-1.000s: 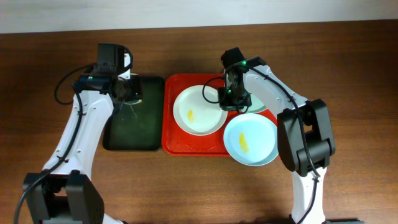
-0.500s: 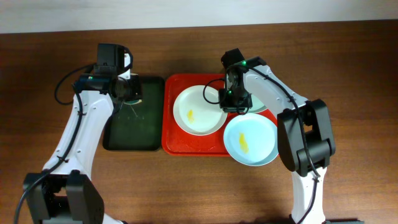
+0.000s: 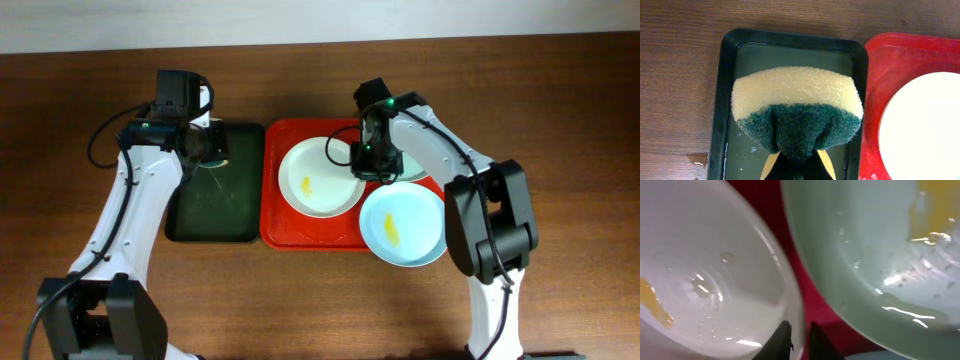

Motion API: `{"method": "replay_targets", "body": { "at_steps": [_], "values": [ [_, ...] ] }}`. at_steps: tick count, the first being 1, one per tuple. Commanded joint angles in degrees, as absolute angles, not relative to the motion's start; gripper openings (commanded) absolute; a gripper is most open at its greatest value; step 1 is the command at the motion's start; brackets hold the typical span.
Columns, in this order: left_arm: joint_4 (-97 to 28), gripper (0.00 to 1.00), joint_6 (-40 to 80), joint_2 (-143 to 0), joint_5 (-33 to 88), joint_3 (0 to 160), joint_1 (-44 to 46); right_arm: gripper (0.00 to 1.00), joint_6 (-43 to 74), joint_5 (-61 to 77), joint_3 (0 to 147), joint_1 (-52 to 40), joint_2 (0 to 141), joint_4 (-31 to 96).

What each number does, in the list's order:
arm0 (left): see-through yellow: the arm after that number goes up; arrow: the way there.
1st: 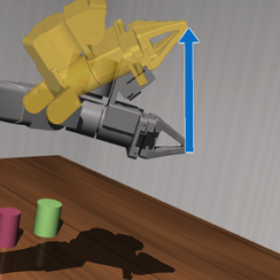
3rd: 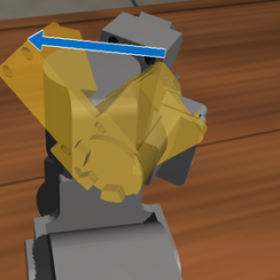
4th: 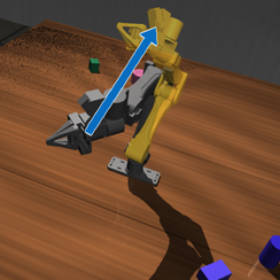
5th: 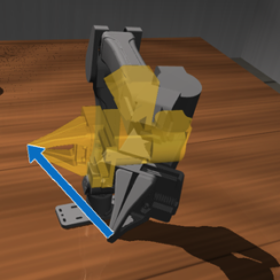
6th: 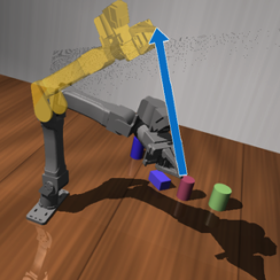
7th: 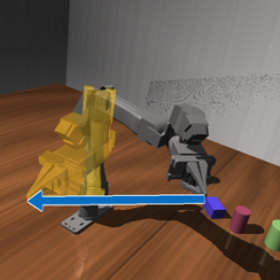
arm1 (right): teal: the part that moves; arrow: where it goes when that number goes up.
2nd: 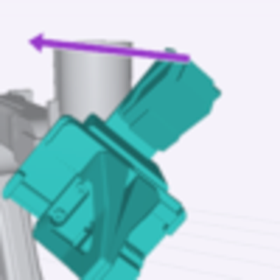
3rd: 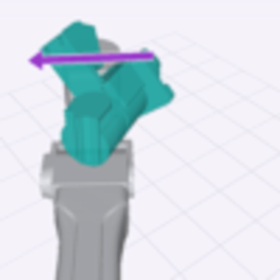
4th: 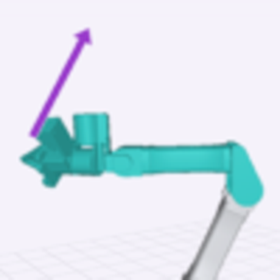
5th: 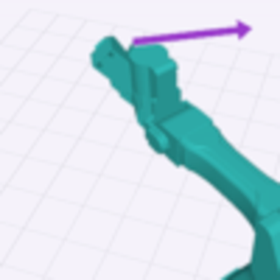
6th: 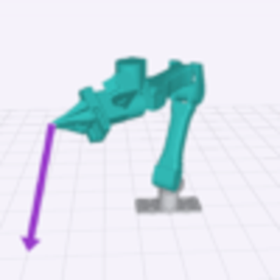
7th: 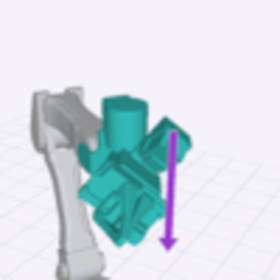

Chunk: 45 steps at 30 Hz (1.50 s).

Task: Clean dirty plates on tray and stack at the side
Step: 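Lift the sponge with the left gripper above the black tray, then grip the white plate rim with the right gripper and tilt it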

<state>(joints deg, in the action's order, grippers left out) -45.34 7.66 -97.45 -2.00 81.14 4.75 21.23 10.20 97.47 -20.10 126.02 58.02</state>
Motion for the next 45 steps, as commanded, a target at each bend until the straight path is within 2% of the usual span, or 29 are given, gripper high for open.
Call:
{"method": "replay_targets", "body": {
  "at_steps": [1, 3, 6, 11, 14, 45],
  "values": [
    [-45.04, 0.0, 6.72, -97.54, -2.81, 80.6, 4.62, 0.13, 21.98, 10.68, 96.97, -21.93, 126.82, 57.32],
    [-45.06, 0.0, 6.72, -97.54, -2.81, 80.6, 4.62, 0.06, 21.98, 10.7, 96.97, -22.13, 126.82, 57.1],
    [-45.06, 0.0, 6.72, -97.54, -2.81, 80.6, 4.62, 0.04, 21.98, 10.68, 96.97, -22.11, 126.82, 57.17],
    [-45.06, 0.0, 6.72, -97.54, -2.81, 80.6, 4.62, 0.06, 23.22, 10.39, 96.97, -22.11, 126.82, 56.88],
    [-45.08, 0.0, 6.72, -97.54, -2.81, 80.6, 4.62, 0.11, 23.22, 10.24, 96.95, -22.11, 126.82, 55.55],
    [-45.21, 0.0, 6.72, -97.54, -2.81, 80.6, 4.62, 0.12, 23.22, 6.81, 96.95, -22.13, 126.82, 51.96]
  ]
}}
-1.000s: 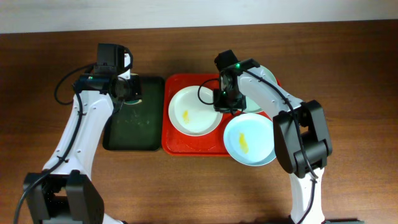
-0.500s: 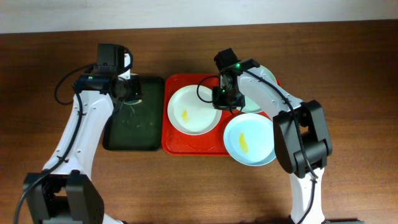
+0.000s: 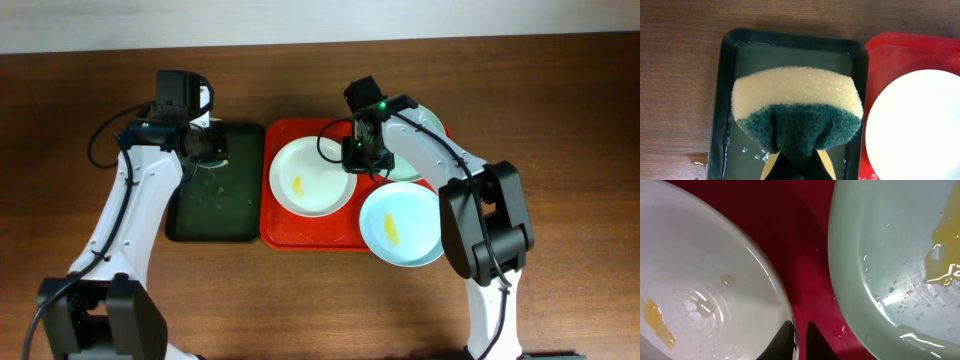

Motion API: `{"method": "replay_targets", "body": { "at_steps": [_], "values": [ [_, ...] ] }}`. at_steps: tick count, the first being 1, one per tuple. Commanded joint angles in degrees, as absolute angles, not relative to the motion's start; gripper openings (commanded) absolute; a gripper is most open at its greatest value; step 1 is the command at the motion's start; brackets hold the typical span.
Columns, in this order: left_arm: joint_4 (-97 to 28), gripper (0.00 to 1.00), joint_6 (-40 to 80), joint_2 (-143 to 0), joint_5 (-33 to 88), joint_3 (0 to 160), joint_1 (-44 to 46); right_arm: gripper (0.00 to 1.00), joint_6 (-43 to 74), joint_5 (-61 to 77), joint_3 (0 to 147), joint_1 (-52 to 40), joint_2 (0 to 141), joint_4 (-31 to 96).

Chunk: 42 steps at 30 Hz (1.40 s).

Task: Clean dirty plates on tray and stack at the side
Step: 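Grip the white plate rim with the right gripper and tilt it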

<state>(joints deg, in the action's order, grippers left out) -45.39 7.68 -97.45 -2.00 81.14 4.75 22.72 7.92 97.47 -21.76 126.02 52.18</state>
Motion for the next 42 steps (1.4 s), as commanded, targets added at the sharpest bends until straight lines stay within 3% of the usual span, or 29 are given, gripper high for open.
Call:
{"method": "replay_targets", "body": {
  "at_steps": [1, 13, 16, 23, 34, 39, 42],
  "values": [
    [-45.21, 0.0, 6.72, -97.54, -2.81, 80.6, 4.62, 0.12, 23.22, 6.79, 96.95, -22.13, 126.82, 51.77],
    [-45.23, 0.0, 6.72, -97.54, -2.81, 80.6, 4.62, 0.12, 23.2, 6.79, 95.33, -22.13, 126.82, 50.19],
    [-45.23, 0.0, 6.72, -97.54, -2.81, 80.6, 4.62, 0.04, 22.96, 6.79, 94.17, -22.11, 126.82, 49.19],
    [-45.21, 0.0, 6.72, -97.54, -2.79, 80.6, 4.62, 0.04, 22.81, 6.87, 94.63, -22.06, 126.8, 49.25],
    [-45.23, 0.0, 6.72, -97.54, -2.79, 80.6, 4.62, 0.04, 24.53, 7.07, 98.15, -22.09, 125.73, 59.81],
    [-45.21, 0.0, 6.74, -97.54, -2.79, 80.6, 4.62, 0.22, 24.47, 6.61, 98.15, -22.0, 125.73, 58.63],
    [-45.23, 0.0, 6.72, -97.54, -2.79, 80.6, 4.62, 0.22, 24.47, 5.28, 98.15, -21.85, 125.73, 57.17]
  ]
}}
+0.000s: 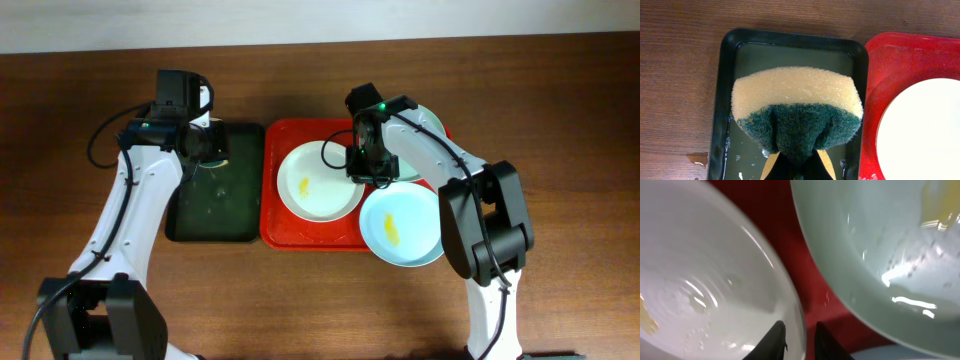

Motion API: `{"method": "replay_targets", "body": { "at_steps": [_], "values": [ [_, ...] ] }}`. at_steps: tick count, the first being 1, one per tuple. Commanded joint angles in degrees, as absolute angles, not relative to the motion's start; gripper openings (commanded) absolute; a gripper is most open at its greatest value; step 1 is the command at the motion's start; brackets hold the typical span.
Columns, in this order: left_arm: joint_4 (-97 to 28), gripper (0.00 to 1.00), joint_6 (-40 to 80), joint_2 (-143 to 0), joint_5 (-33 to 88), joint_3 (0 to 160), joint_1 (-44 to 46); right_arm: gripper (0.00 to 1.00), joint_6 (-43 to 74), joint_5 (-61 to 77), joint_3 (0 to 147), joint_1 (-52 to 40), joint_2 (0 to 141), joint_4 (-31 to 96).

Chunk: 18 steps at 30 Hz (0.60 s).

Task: Clean dirty plates on tray and stack at the side
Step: 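Grip the white plate rim with the right gripper and tilt it, then move the held sponge with the left gripper onto the white plate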

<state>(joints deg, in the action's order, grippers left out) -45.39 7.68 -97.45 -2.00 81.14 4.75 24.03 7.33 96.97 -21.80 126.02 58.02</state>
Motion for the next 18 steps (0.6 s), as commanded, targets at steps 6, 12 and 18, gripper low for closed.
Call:
{"method": "replay_targets", "body": {
  "at_steps": [6, 12, 18],
  "values": [
    [-45.21, 0.0, 6.74, -97.54, -2.79, 80.6, 4.62, 0.04, 24.51, 5.34, 98.15, -21.76, 125.84, 57.01],
    [-45.25, 0.0, 6.76, -97.95, -2.52, 80.6, 4.62, 0.04, 25.52, 8.03, 98.15, -21.74, 125.82, 56.53],
    [-46.87, 0.0, 6.79, -102.1, -0.14, 80.64, 4.62, 0.04, 32.45, 8.69, 98.15, -21.74, 125.82, 56.51]
  ]
}}
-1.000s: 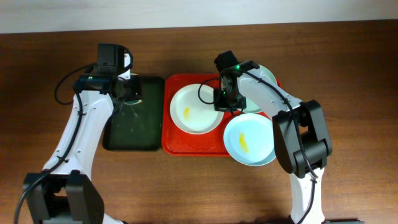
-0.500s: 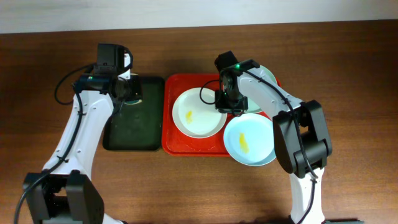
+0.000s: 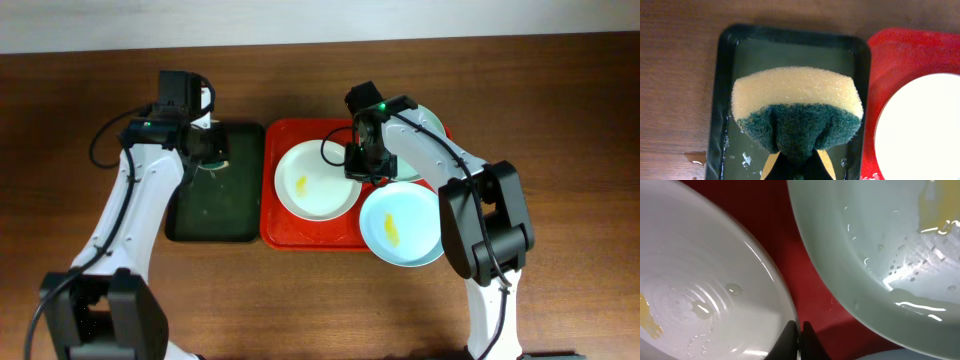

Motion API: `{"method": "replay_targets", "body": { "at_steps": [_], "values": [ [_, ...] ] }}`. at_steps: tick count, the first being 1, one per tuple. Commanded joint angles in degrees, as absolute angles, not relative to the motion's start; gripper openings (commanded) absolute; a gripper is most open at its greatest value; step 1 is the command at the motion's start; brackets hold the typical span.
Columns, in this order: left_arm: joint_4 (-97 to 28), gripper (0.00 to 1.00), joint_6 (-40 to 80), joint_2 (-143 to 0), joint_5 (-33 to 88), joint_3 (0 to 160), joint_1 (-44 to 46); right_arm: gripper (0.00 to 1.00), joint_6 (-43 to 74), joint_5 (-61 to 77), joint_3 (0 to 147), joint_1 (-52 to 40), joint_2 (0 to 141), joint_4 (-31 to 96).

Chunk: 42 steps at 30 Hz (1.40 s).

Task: Clean dirty plates on tray and stack at the side
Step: 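Move the held sponge with the left gripper onto the white plate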

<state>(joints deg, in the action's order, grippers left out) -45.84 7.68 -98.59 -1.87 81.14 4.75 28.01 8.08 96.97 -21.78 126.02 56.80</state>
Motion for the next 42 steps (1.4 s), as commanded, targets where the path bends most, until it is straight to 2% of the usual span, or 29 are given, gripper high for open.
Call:
{"method": "replay_targets", "body": {
  "at_steps": [1, 10, 16, 22, 27, 42],
  "values": [
    [-47.57, 0.0, 6.79, -103.04, -0.21, 80.86, 4.62, 0.04, 32.45, 8.8, 98.15, -21.74, 125.82, 56.53],
    [-68.9, 0.0, 6.76, -116.25, 2.98, 103.9, 5.45, 0.04, 32.42, 9.04, 98.15, -21.74, 125.82, 56.36],
    [-64.97, 0.0, 6.81, -117.12, 9.21, 104.05, 10.0, 0.04, 32.42, 9.04, 98.15, -21.76, 125.84, 56.64],
    [-61.93, 0.0, 6.85, -117.54, 9.21, 104.03, 16.27, 0.04, 32.45, 9.02, 98.15, -21.74, 125.84, 56.73],
    [-60.86, 0.0, 12.49, -118.96, 5.63, 104.03, 19.73, 0.04, 32.45, 9.02, 98.15, -21.74, 125.84, 56.71],
    [-59.13, 0.0, 13.56, -127.81, 5.15, 104.03, 21.39, 0.04, 32.42, 8.99, 98.15, -21.74, 125.84, 56.69]
  ]
}}
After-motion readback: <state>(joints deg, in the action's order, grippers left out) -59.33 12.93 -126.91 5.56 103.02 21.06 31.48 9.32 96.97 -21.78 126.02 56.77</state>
